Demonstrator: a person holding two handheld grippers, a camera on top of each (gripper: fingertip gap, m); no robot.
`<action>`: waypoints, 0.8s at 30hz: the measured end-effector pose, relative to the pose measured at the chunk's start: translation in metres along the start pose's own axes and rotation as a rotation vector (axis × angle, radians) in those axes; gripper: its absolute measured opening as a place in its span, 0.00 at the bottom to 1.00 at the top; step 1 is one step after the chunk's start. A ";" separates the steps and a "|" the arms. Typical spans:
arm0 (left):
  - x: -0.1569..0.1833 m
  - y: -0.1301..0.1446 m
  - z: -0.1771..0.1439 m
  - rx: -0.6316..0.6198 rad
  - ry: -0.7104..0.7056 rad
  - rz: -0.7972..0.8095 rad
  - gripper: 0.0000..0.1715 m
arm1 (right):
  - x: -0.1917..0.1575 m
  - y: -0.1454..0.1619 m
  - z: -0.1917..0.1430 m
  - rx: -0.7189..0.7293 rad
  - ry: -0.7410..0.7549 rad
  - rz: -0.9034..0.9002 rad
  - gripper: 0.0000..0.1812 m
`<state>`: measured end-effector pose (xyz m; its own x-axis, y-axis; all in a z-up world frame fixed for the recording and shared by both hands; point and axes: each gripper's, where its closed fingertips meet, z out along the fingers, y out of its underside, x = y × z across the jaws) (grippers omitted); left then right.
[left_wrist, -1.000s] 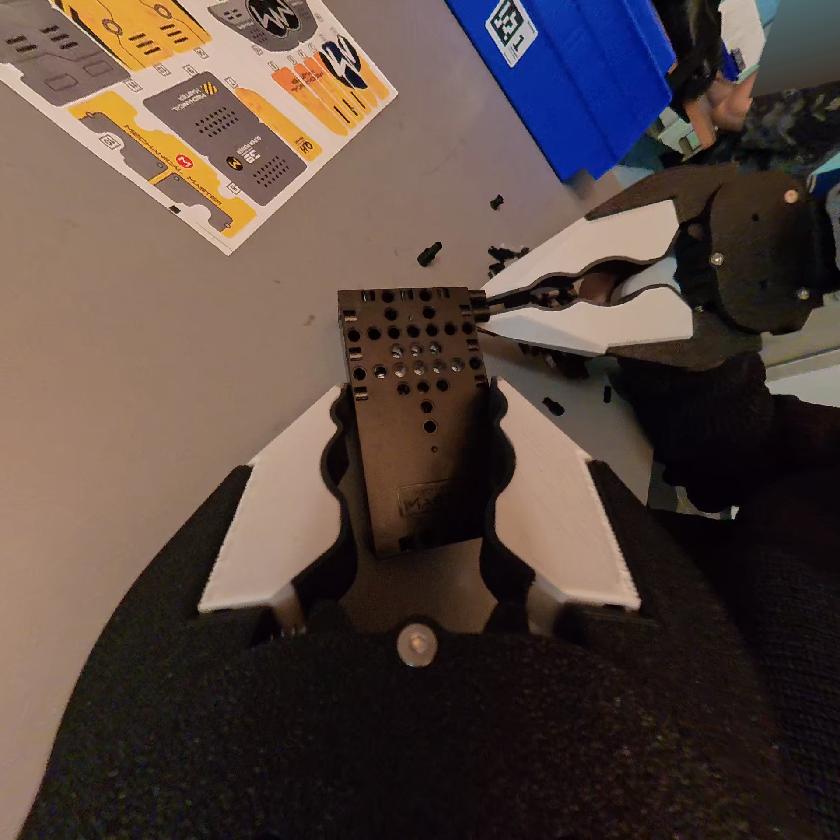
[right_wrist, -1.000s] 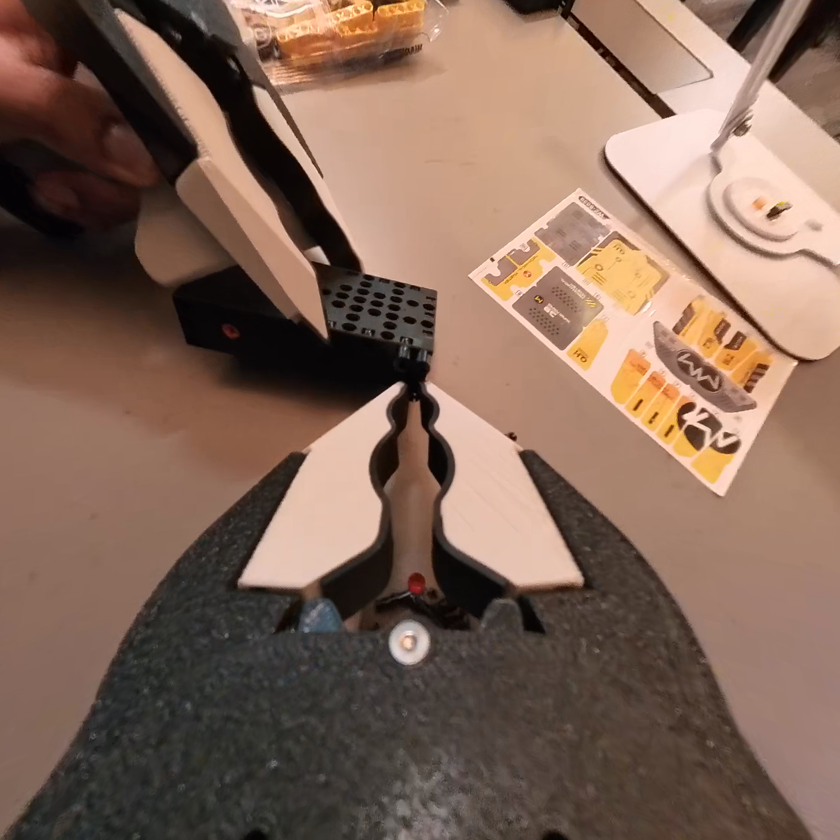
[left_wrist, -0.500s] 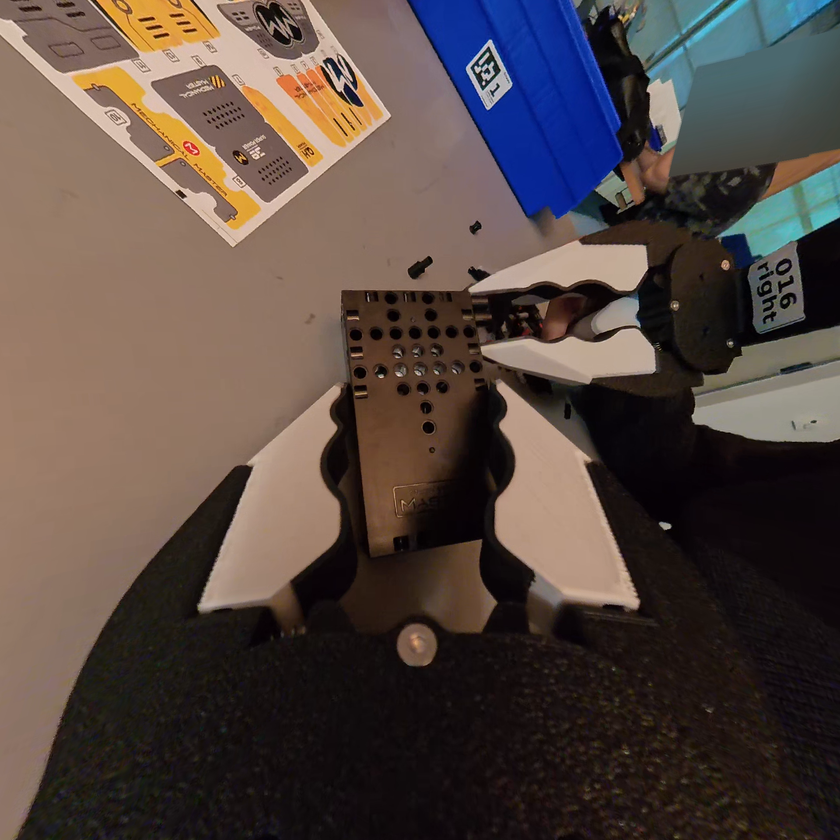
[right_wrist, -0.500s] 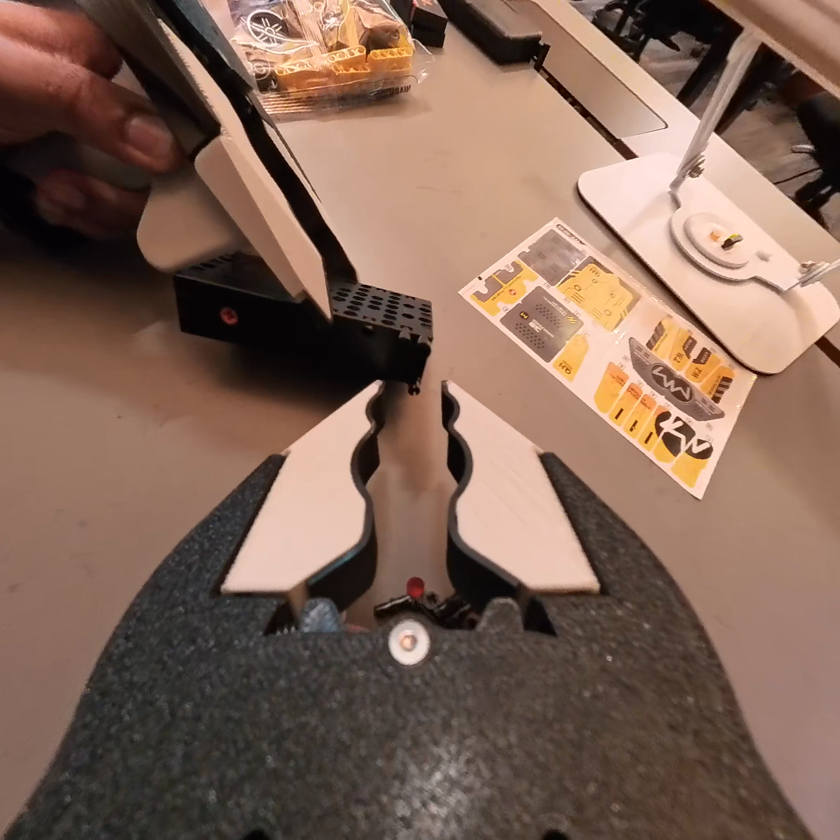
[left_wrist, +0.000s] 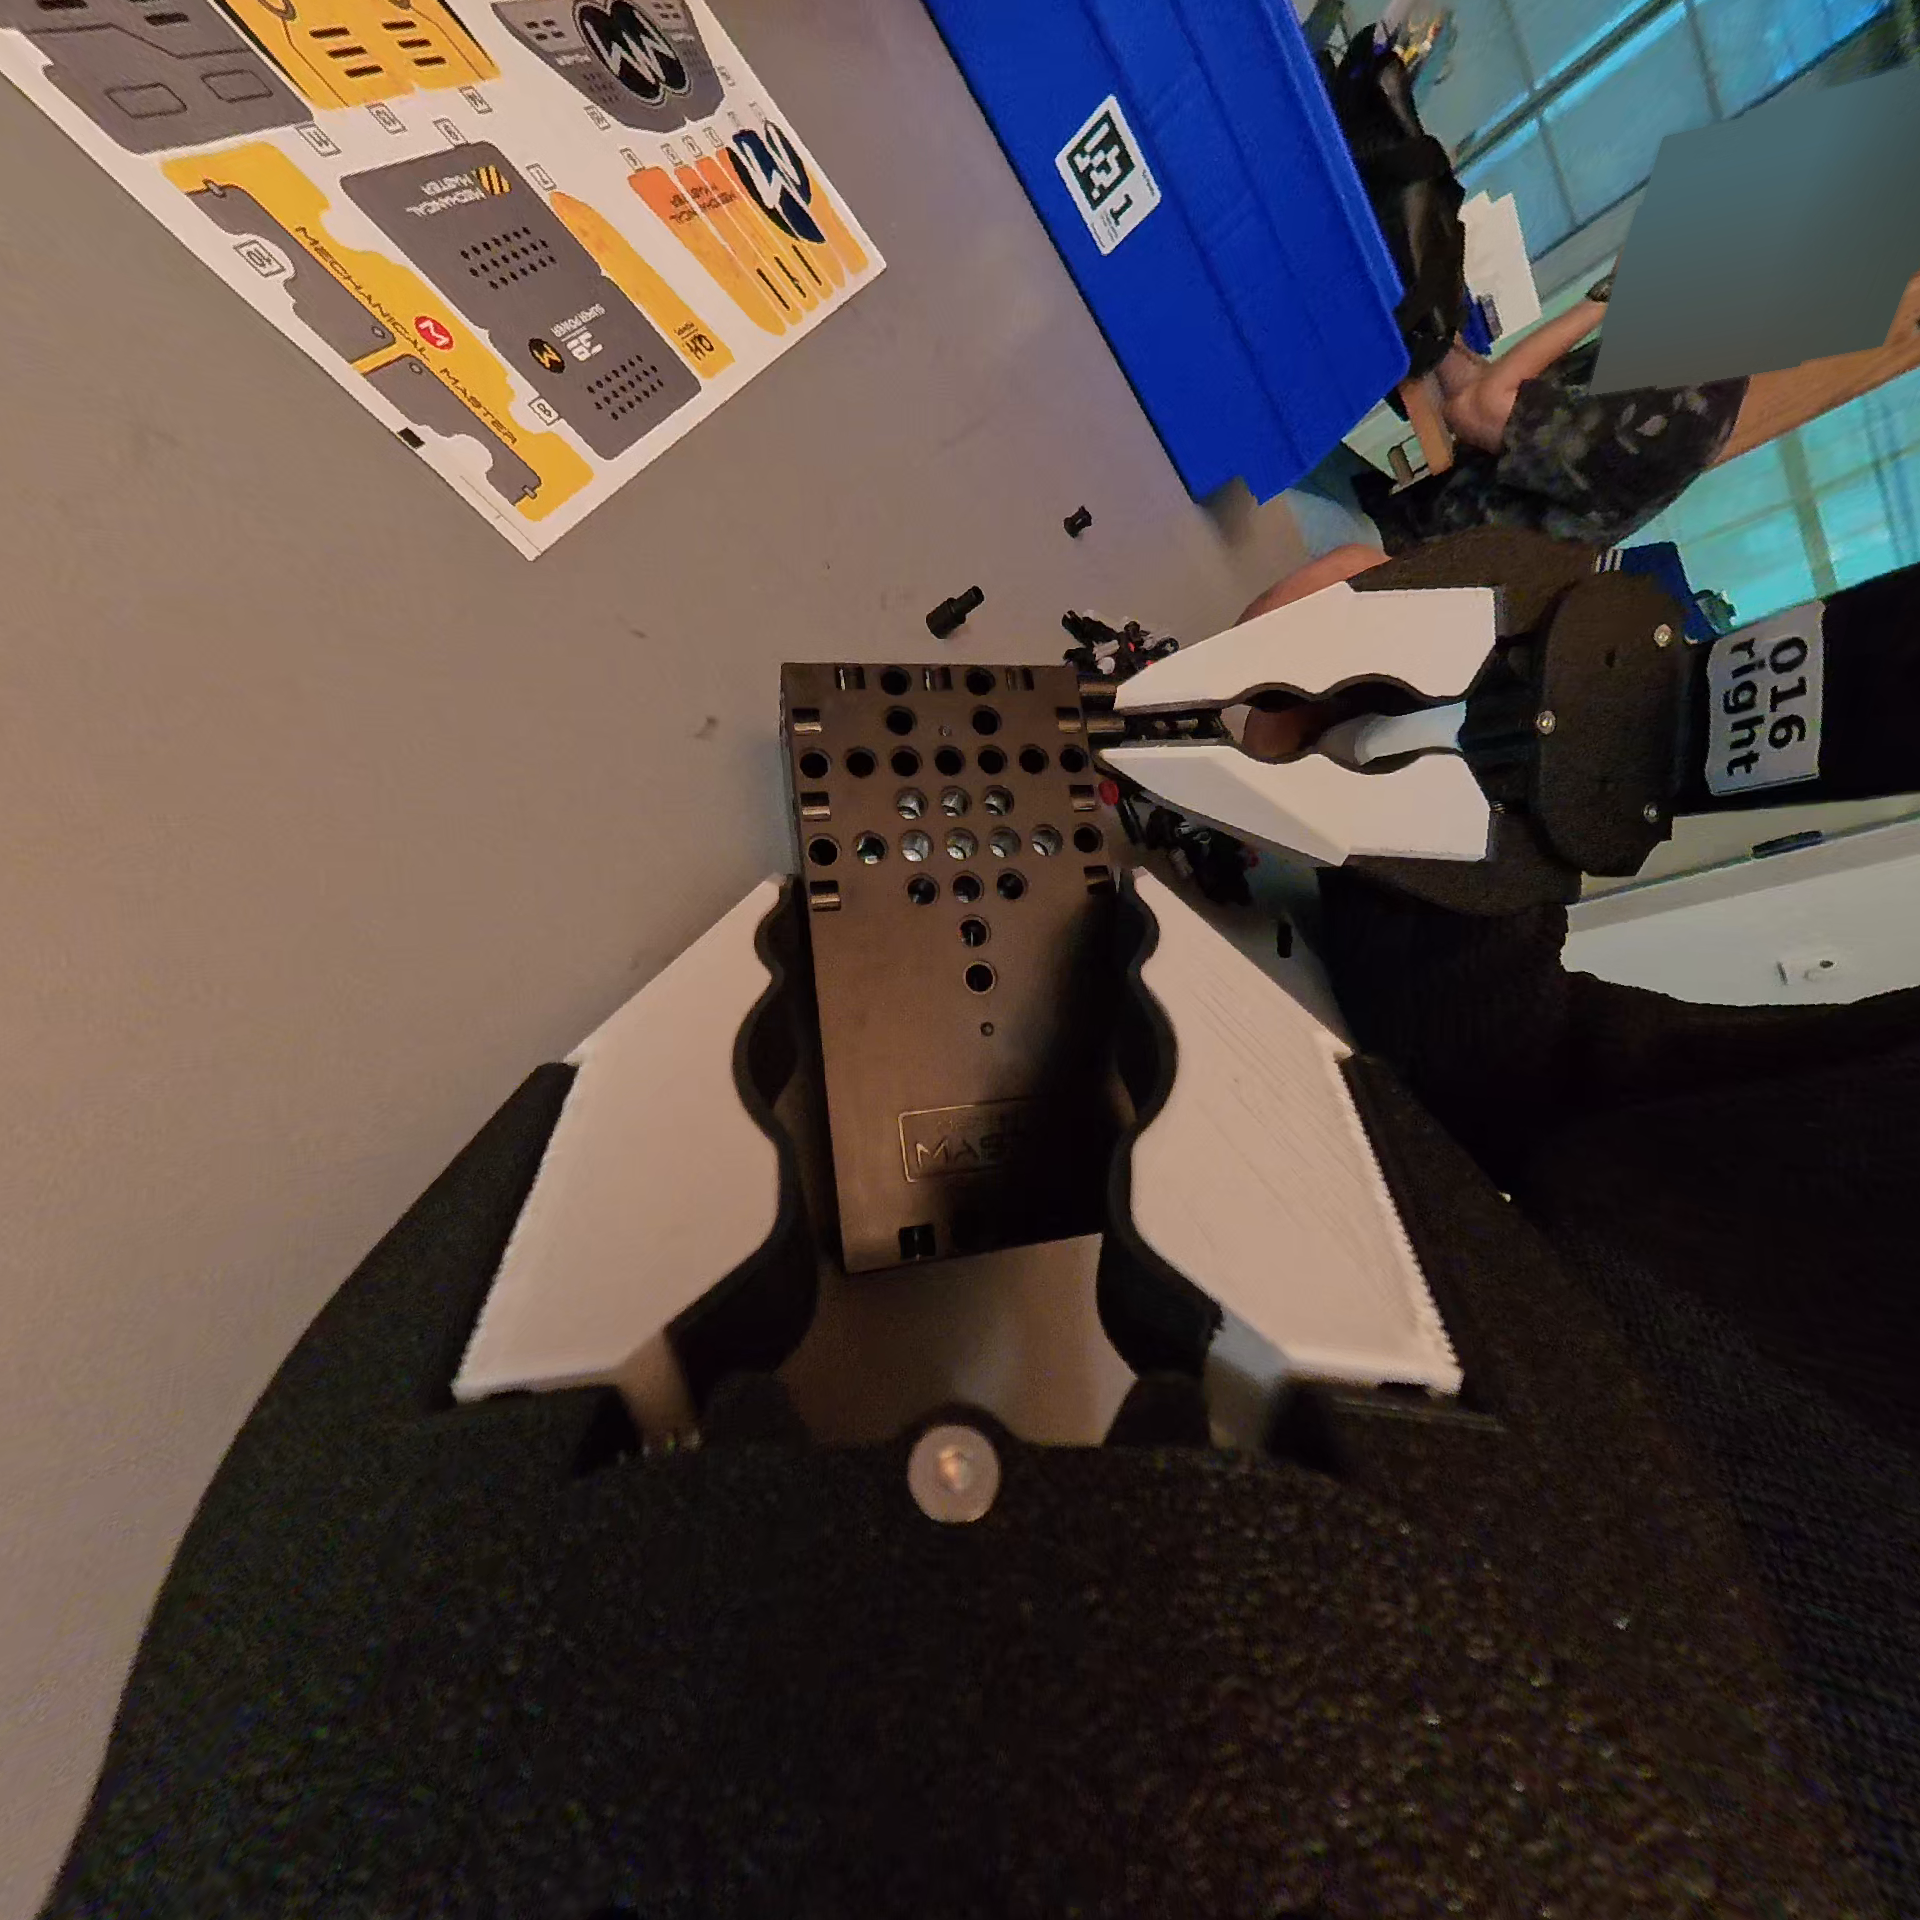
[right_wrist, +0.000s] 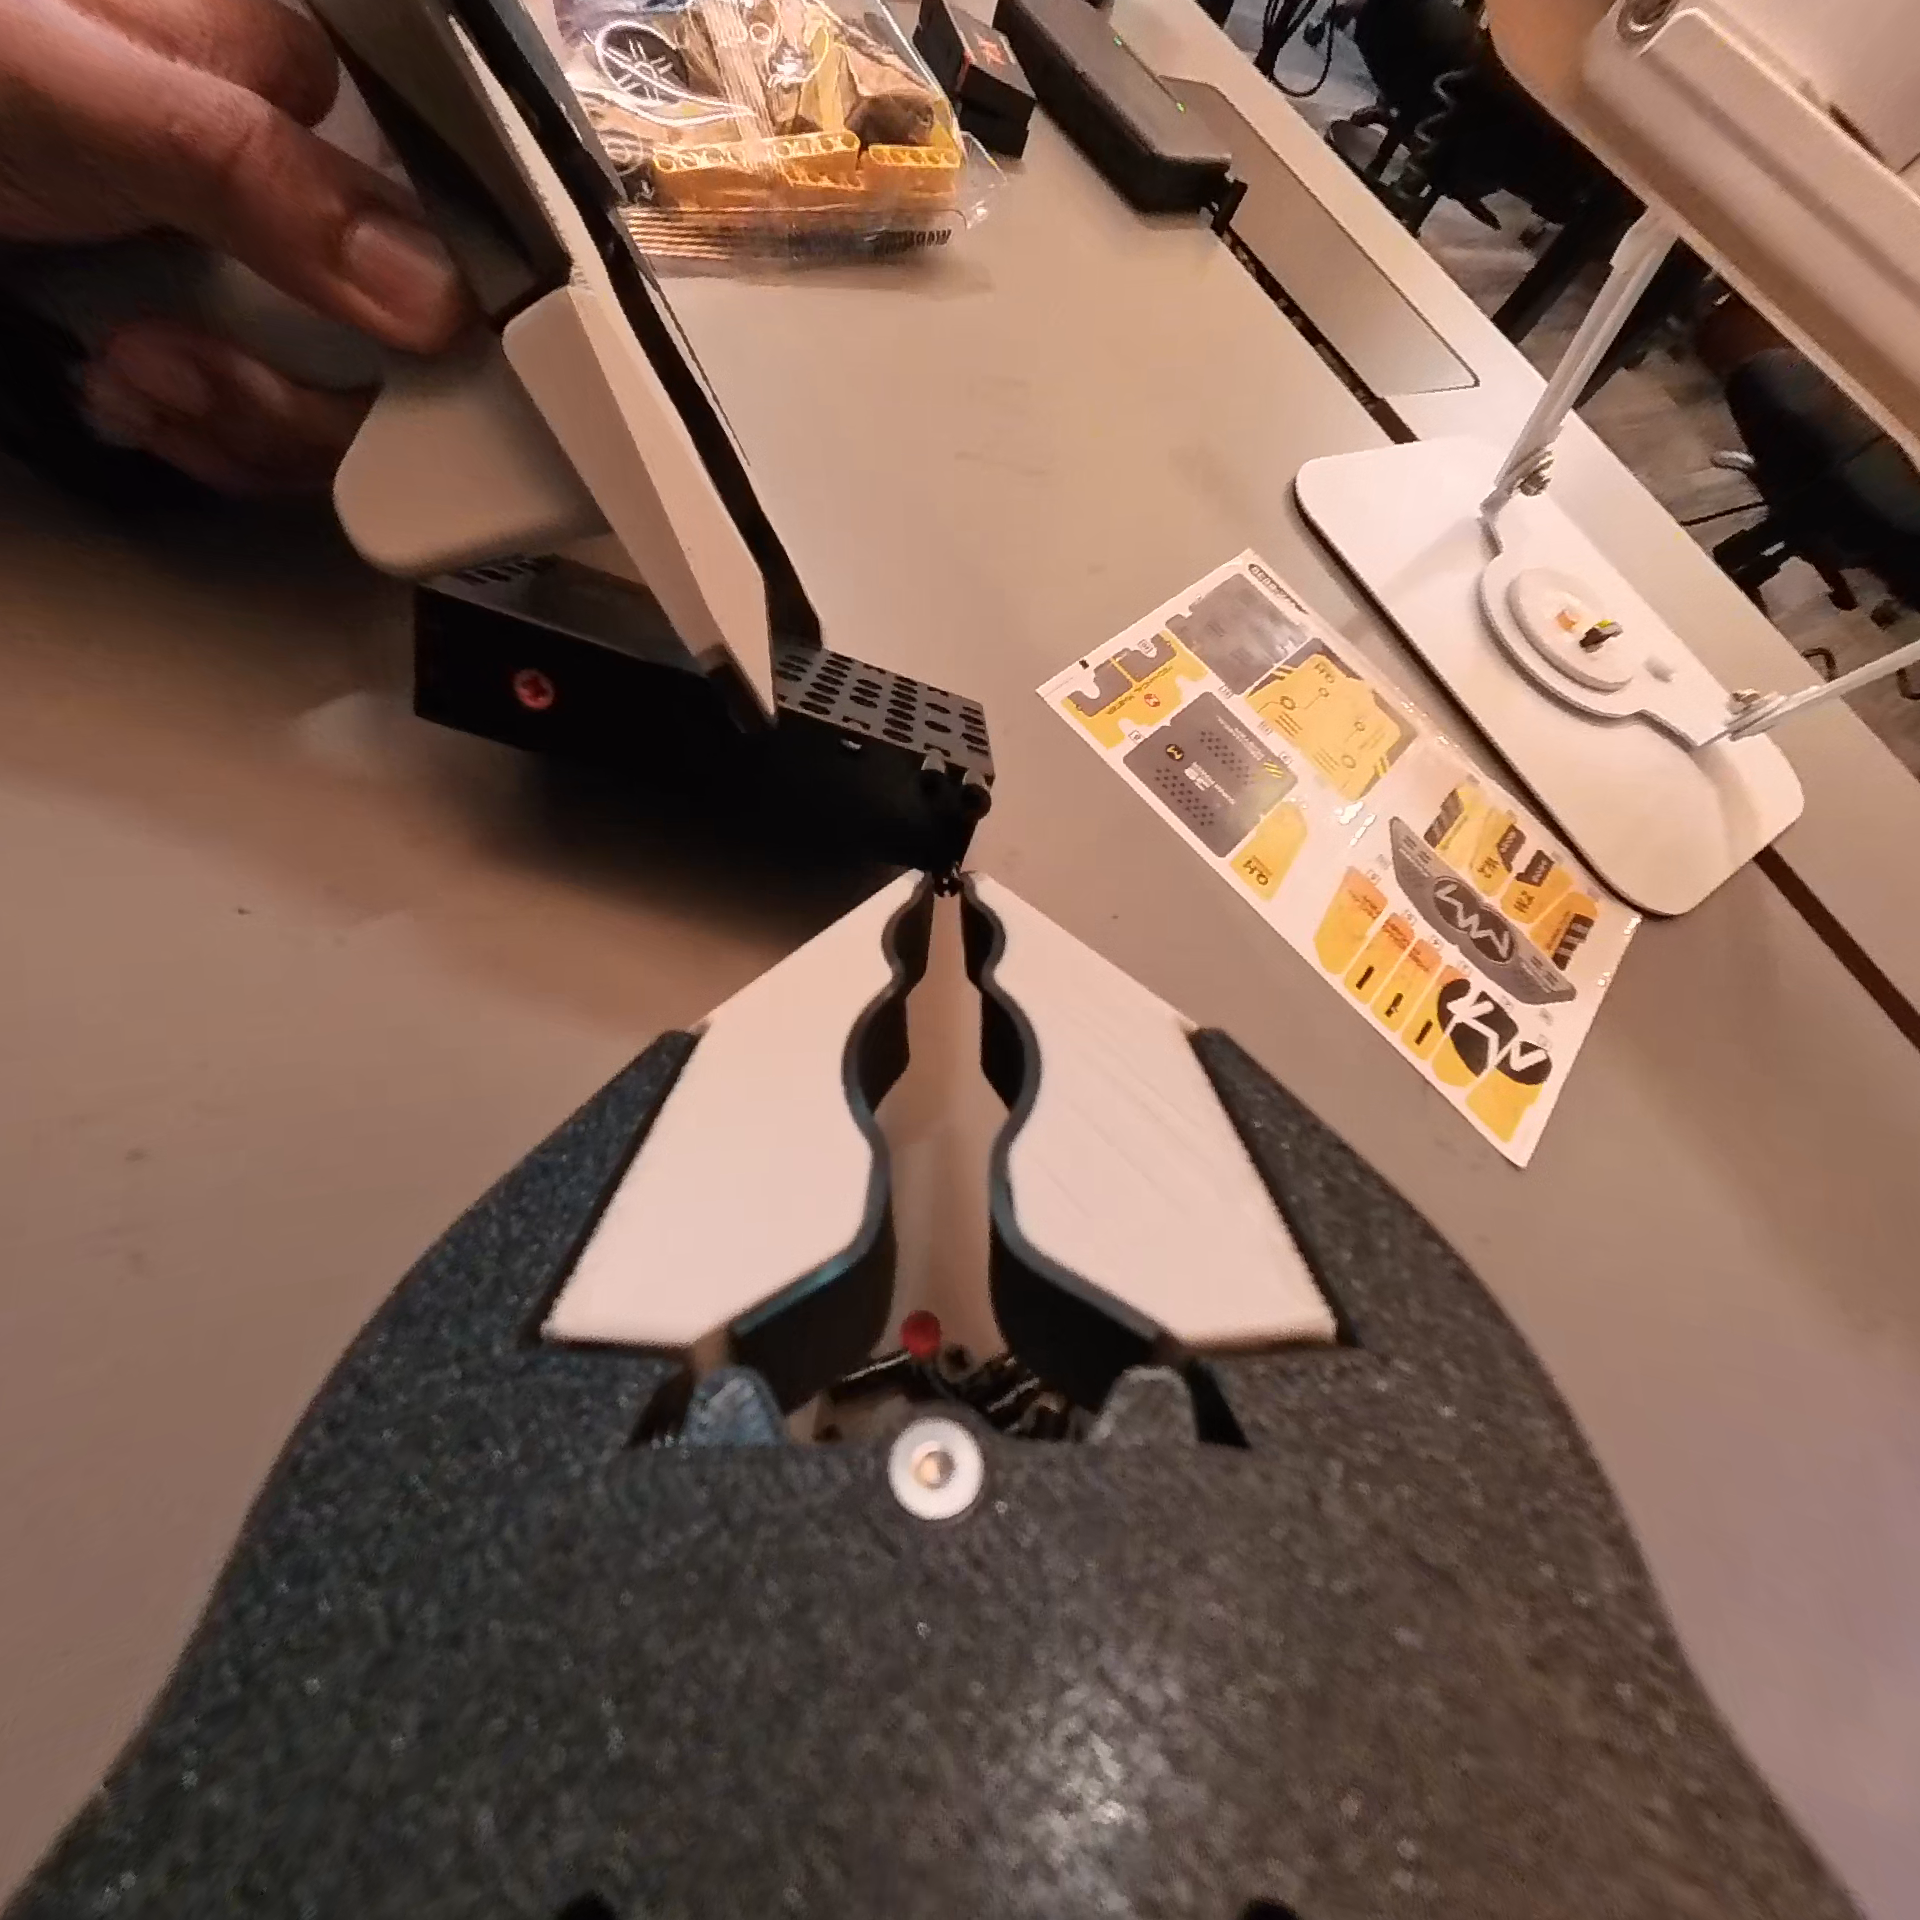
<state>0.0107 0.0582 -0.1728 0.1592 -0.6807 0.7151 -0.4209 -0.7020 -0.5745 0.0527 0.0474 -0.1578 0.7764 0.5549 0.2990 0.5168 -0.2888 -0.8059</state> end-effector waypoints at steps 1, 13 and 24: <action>0.000 0.000 0.000 -0.001 0.000 0.000 0.35 | 0.000 0.000 0.000 0.000 -0.004 0.002 0.03; -0.001 0.001 0.000 -0.014 -0.003 0.000 0.35 | -0.002 0.003 0.003 -0.017 -0.123 0.232 0.02; -0.001 0.002 0.001 -0.027 -0.006 0.018 0.35 | -0.002 0.004 0.006 -0.037 -0.128 0.172 0.02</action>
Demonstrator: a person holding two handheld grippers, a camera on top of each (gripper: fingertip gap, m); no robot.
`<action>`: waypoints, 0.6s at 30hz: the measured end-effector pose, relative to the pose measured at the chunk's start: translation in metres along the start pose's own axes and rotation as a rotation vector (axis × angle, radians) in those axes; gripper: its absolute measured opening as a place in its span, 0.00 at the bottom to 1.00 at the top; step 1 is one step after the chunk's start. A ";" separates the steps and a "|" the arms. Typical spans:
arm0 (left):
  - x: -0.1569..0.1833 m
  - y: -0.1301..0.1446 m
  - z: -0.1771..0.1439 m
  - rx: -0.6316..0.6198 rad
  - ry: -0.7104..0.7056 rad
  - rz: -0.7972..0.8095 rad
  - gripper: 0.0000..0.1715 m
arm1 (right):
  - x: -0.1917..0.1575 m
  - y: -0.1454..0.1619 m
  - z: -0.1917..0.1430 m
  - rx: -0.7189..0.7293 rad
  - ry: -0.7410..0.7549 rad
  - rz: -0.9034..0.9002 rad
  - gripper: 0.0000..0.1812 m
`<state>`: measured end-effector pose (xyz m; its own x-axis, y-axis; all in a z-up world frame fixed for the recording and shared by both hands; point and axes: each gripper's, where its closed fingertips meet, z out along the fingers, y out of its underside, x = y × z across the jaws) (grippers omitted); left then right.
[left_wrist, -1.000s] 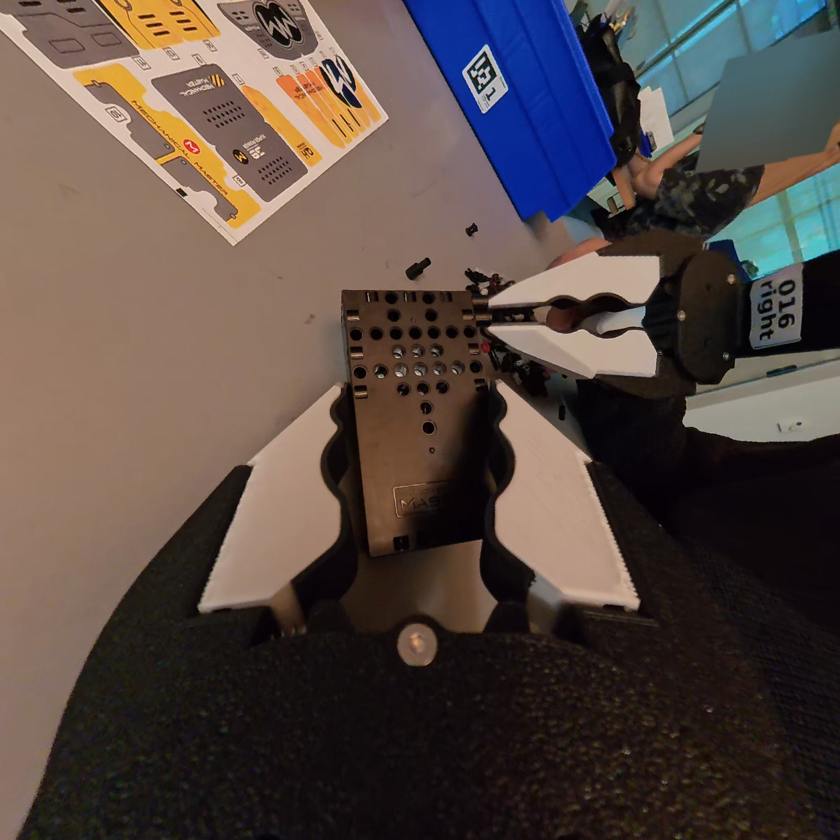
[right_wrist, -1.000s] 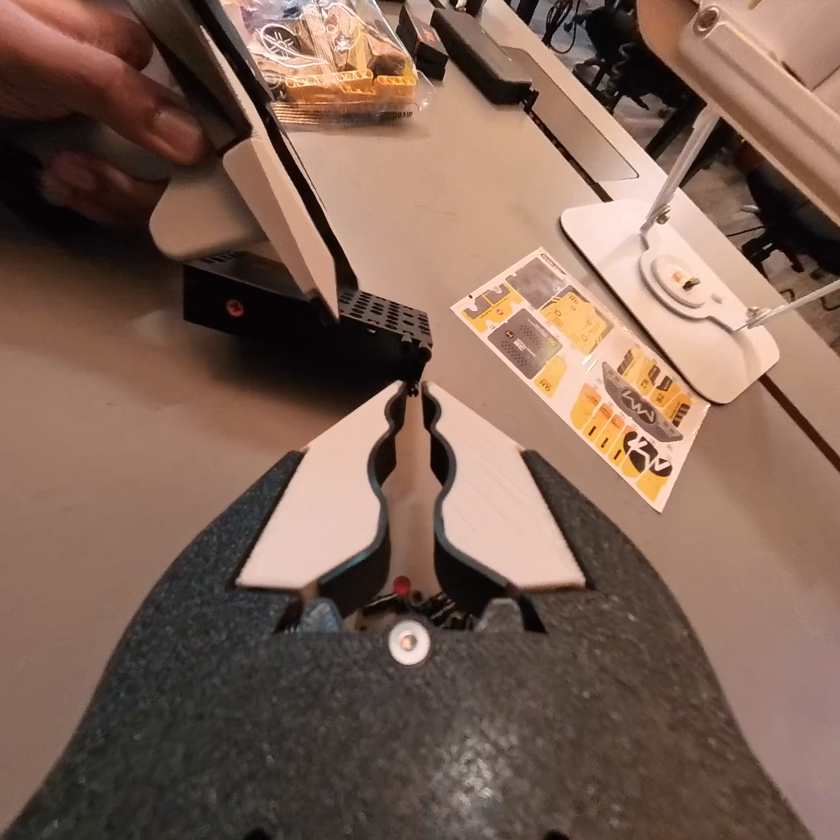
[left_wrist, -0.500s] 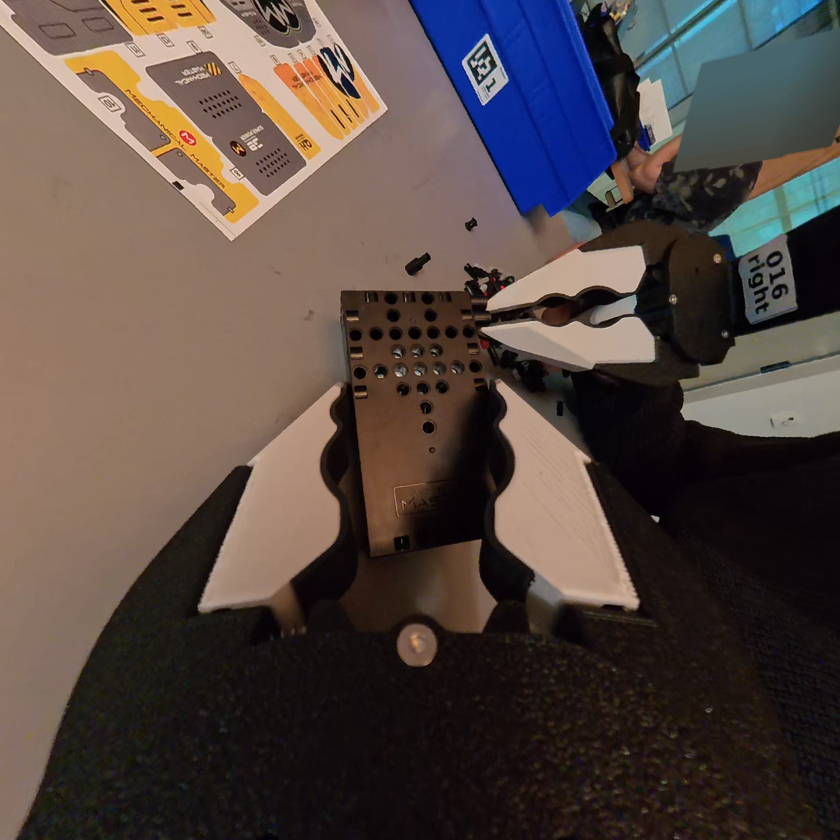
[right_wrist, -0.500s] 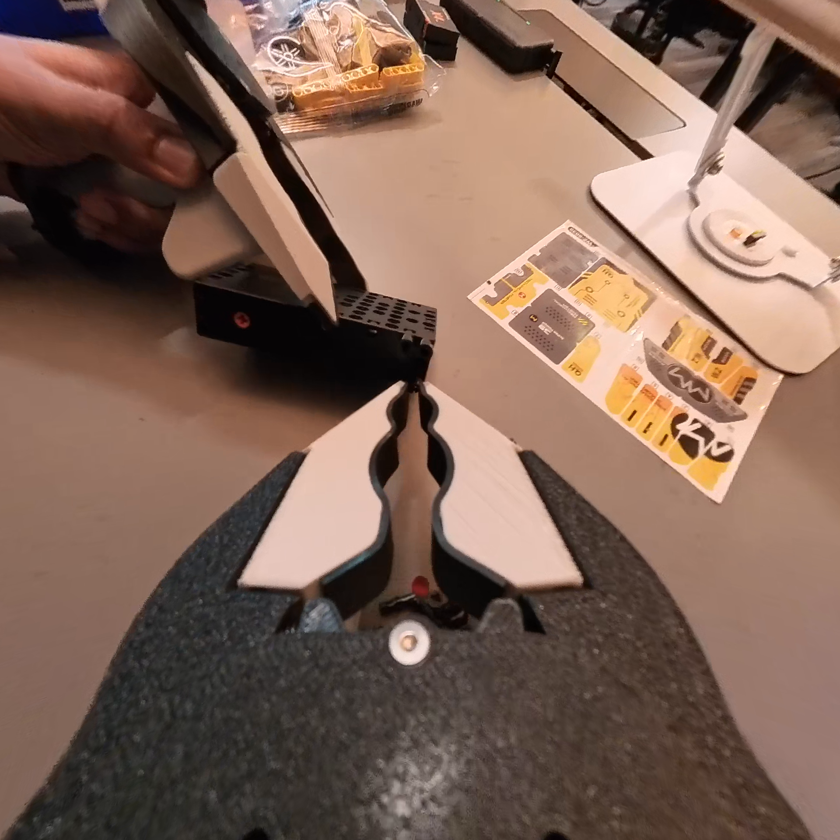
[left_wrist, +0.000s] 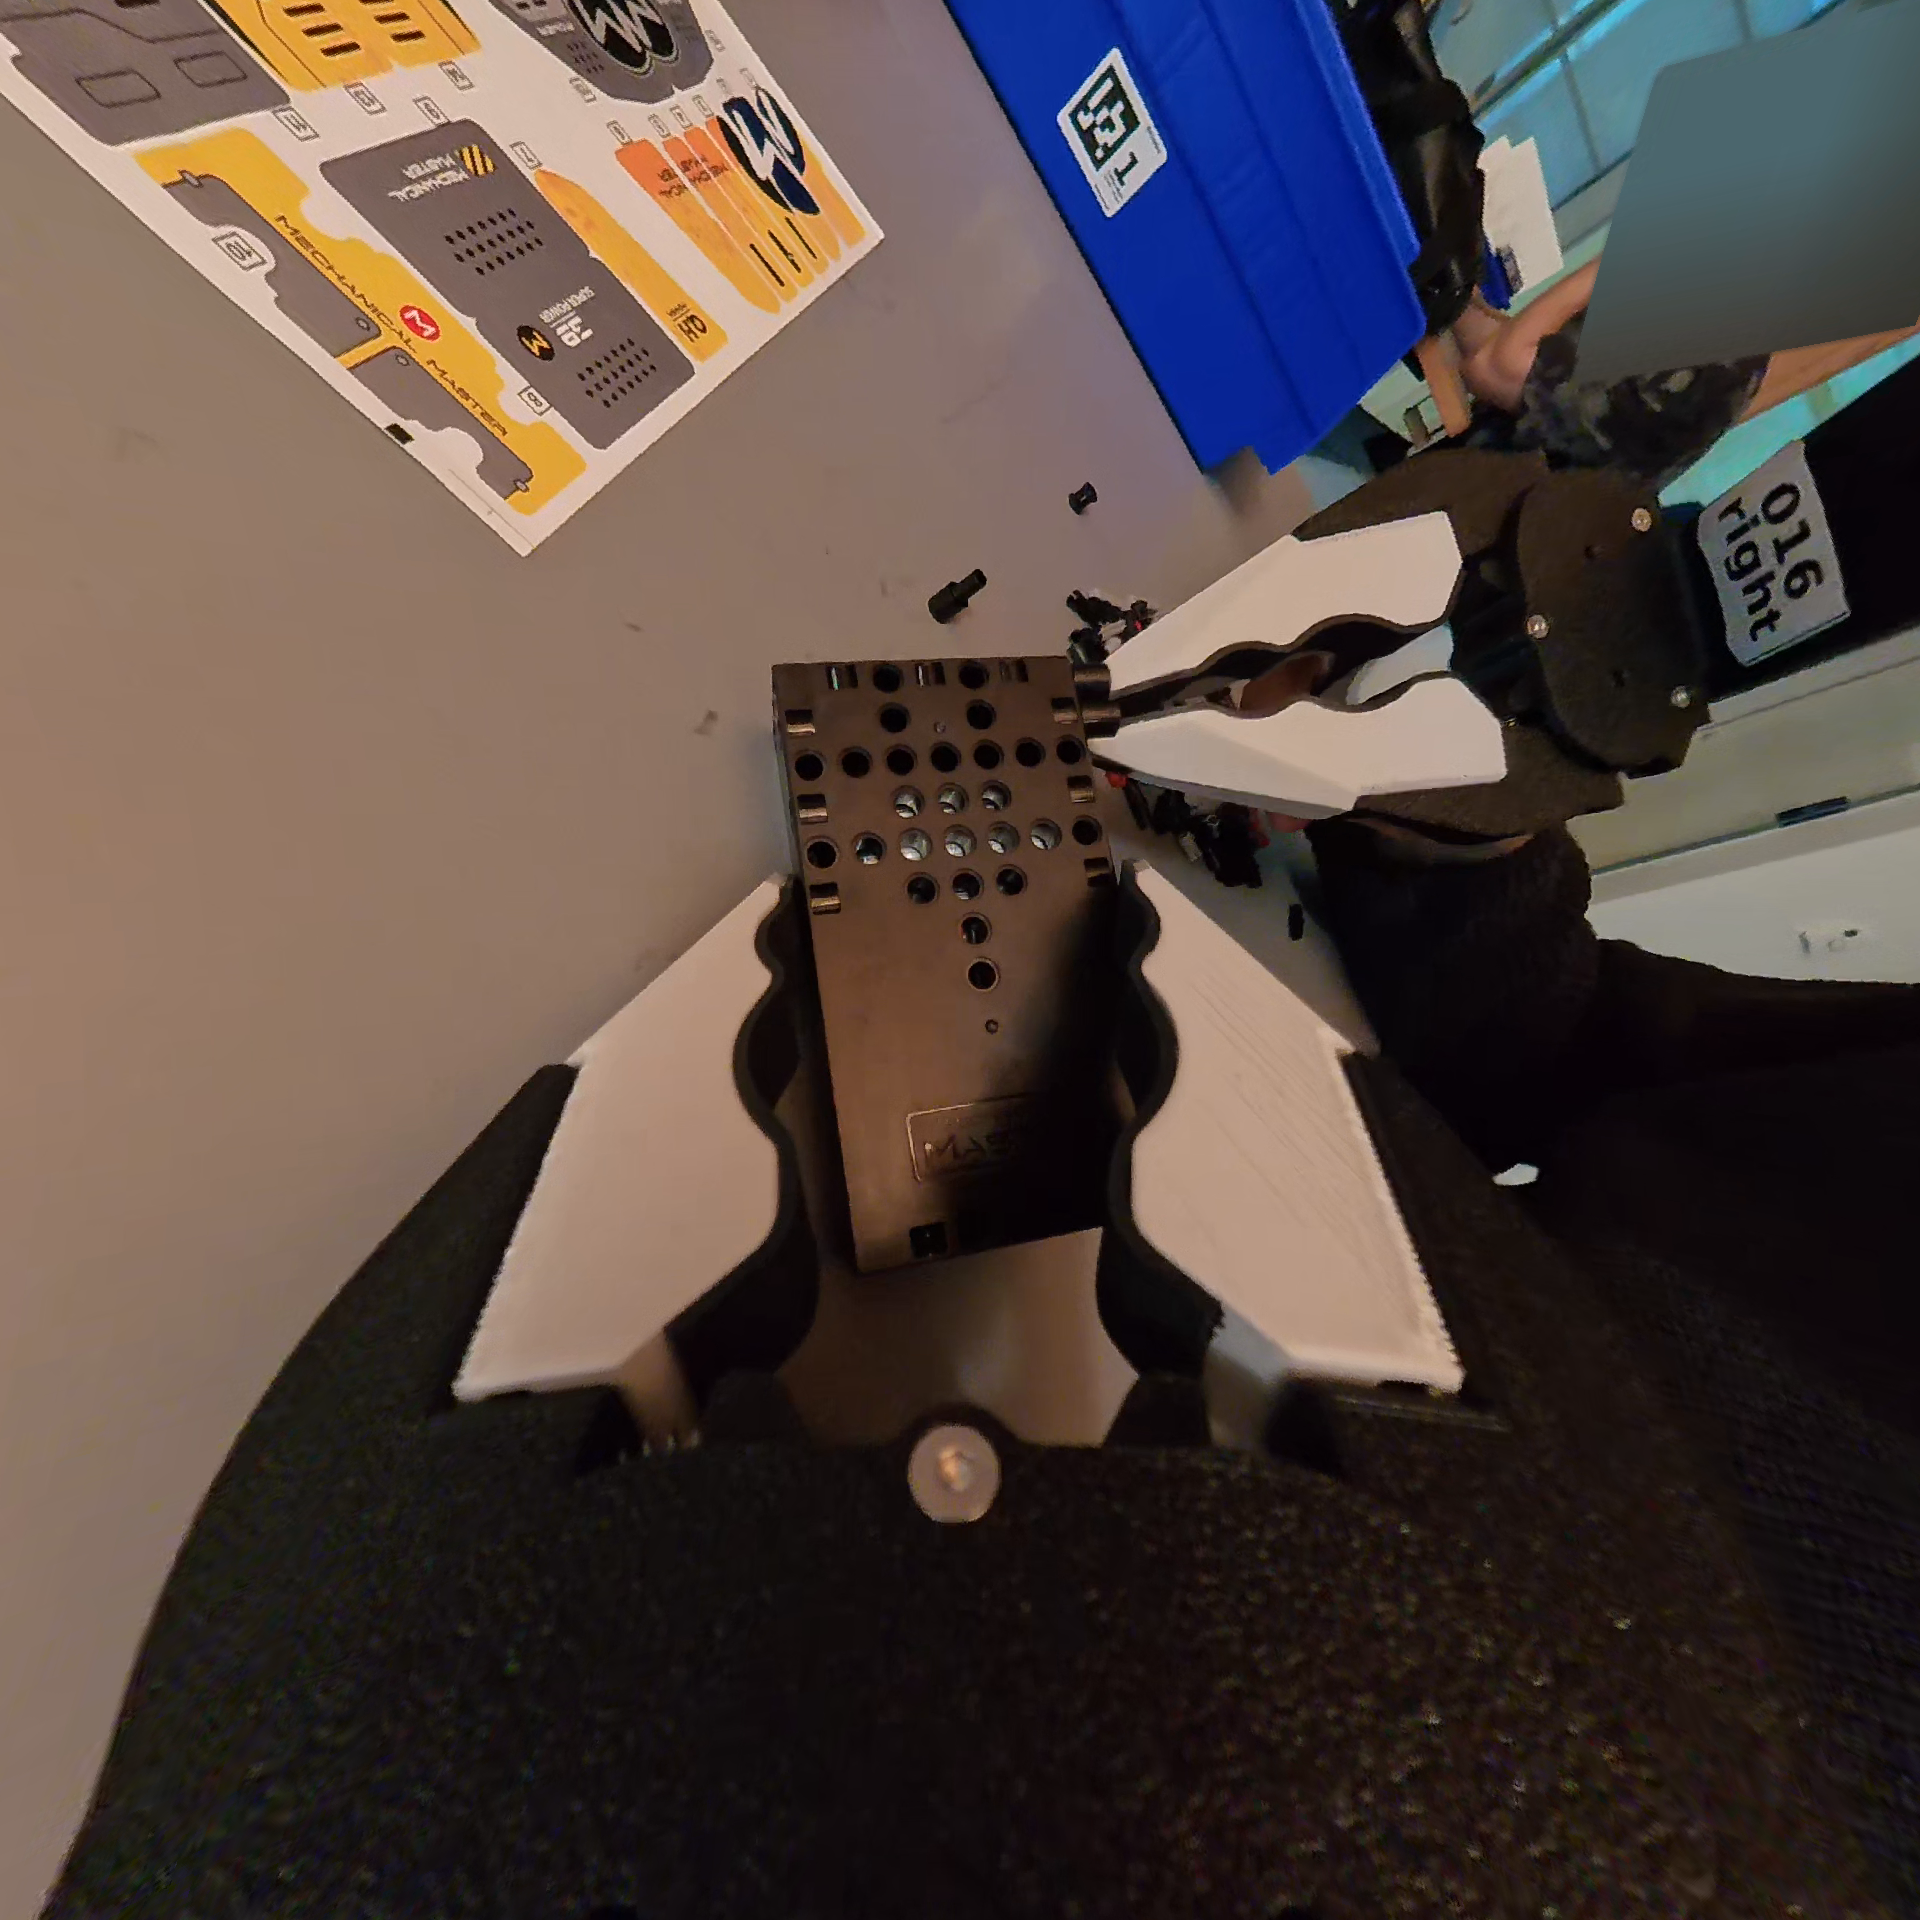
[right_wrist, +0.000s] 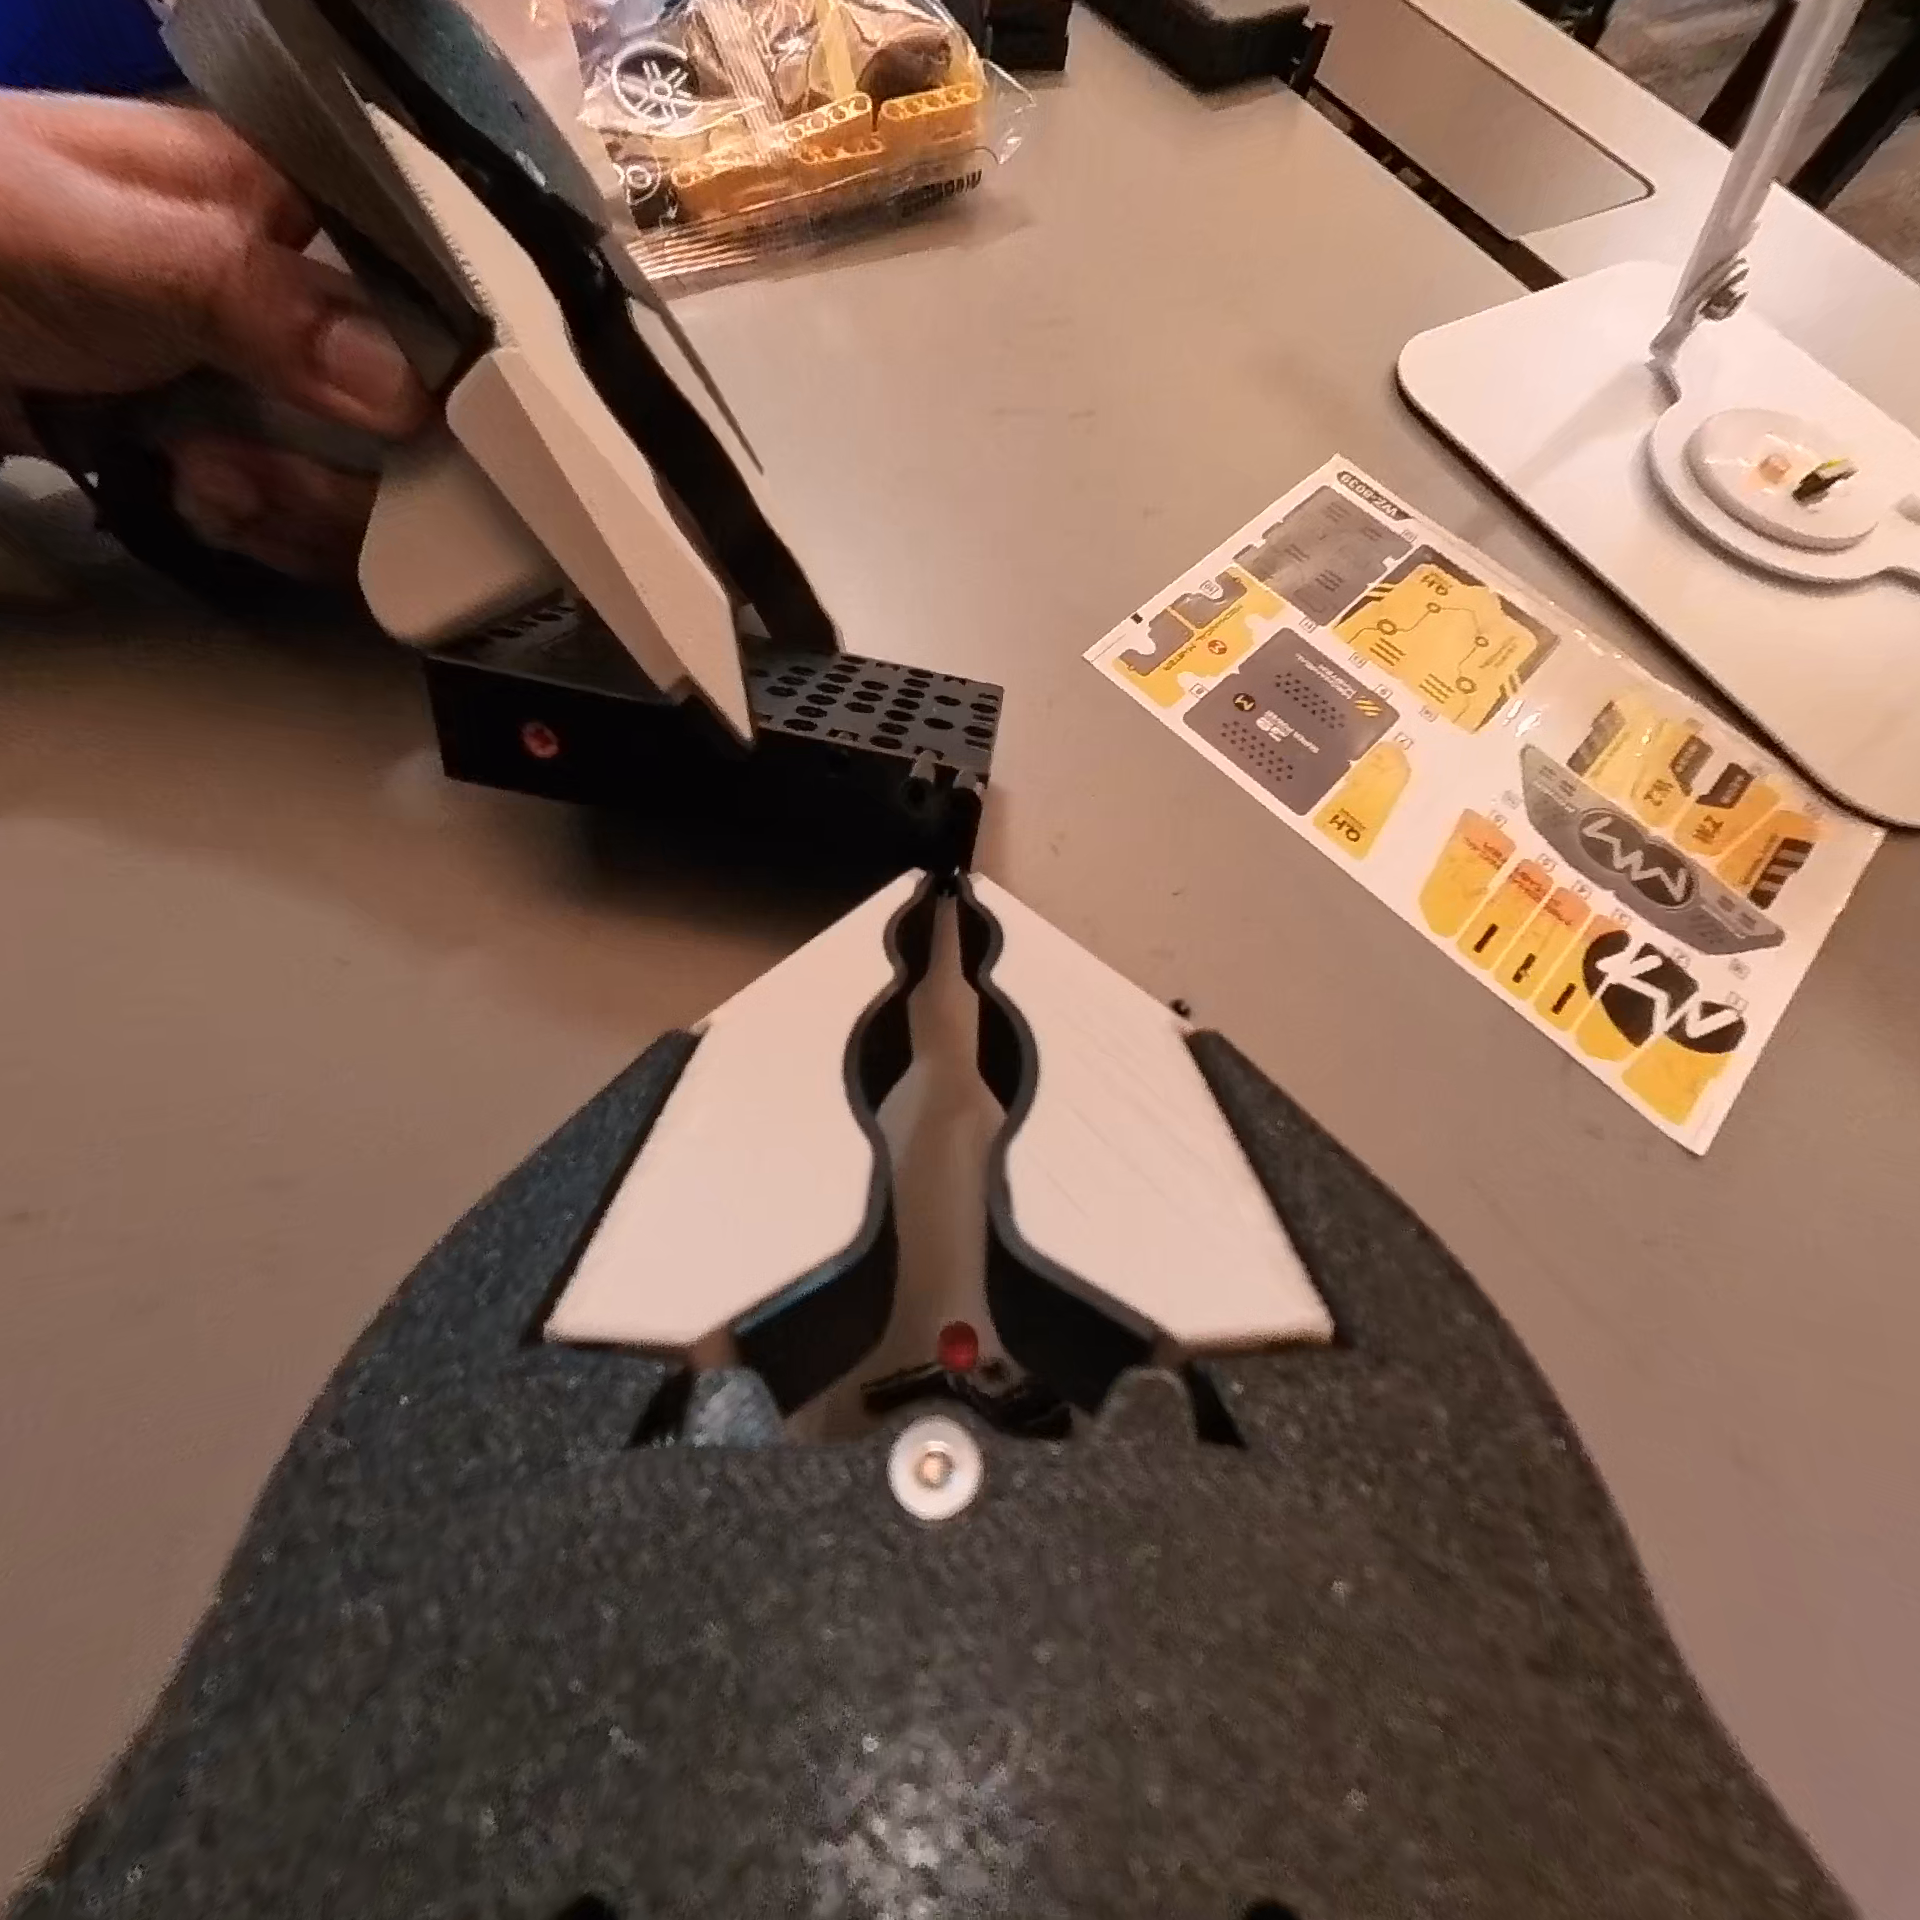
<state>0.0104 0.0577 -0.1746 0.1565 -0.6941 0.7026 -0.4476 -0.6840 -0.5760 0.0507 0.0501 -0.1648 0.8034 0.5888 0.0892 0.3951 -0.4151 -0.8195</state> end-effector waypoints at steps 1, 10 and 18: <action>0.000 0.000 0.000 -0.001 -0.005 0.007 0.35 | 0.000 0.000 0.000 -0.001 0.004 -0.019 0.02; -0.002 0.002 0.002 -0.018 -0.077 0.117 0.36 | -0.002 0.008 0.003 -0.039 0.010 -0.001 0.02; -0.002 0.002 0.002 -0.012 -0.096 0.143 0.35 | -0.004 0.015 0.005 -0.060 0.044 -0.070 0.12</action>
